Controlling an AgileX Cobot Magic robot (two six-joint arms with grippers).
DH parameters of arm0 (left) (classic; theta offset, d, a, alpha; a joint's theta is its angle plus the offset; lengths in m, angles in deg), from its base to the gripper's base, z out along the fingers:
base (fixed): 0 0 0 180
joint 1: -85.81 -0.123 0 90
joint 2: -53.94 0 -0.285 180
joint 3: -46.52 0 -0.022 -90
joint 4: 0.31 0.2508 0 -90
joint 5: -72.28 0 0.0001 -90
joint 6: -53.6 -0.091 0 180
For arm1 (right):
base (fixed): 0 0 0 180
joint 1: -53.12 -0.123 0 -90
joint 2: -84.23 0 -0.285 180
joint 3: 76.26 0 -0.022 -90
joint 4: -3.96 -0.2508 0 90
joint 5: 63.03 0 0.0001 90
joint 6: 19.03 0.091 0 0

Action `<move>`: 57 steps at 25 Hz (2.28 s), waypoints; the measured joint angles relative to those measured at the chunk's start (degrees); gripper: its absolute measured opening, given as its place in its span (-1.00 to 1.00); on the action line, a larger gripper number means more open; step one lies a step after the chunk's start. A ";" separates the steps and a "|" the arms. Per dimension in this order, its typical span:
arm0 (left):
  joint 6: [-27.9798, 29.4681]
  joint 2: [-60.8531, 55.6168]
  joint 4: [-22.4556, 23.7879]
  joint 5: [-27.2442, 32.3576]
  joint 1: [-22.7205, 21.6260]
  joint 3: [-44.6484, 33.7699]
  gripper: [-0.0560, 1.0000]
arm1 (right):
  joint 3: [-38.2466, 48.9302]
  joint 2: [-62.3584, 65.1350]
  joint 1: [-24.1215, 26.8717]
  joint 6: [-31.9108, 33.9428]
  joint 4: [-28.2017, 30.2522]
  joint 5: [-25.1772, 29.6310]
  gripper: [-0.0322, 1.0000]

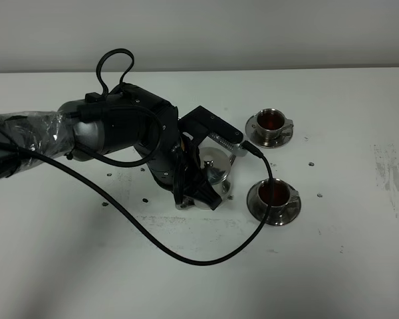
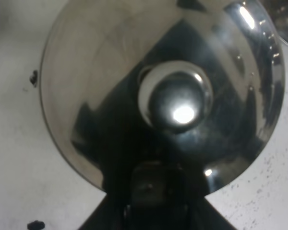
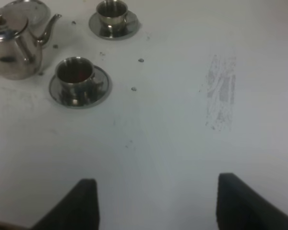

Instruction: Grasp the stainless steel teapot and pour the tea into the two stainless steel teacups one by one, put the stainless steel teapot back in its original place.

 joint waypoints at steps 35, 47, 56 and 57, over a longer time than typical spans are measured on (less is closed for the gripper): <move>13.42 3.16 5.33 -0.66 -9.49 11.22 -0.50 | 0.00 0.00 0.00 0.00 0.00 0.00 0.11; 13.83 6.15 5.15 -4.10 -10.21 11.40 -0.50 | 0.00 0.00 0.00 0.00 0.00 0.00 0.11; 13.55 6.69 4.49 -4.88 -10.21 11.40 -0.50 | 0.00 0.00 0.00 0.00 0.00 0.00 0.11; 13.55 6.75 4.43 -4.93 -10.21 11.40 -0.50 | 0.00 0.00 0.00 0.00 0.00 0.00 0.11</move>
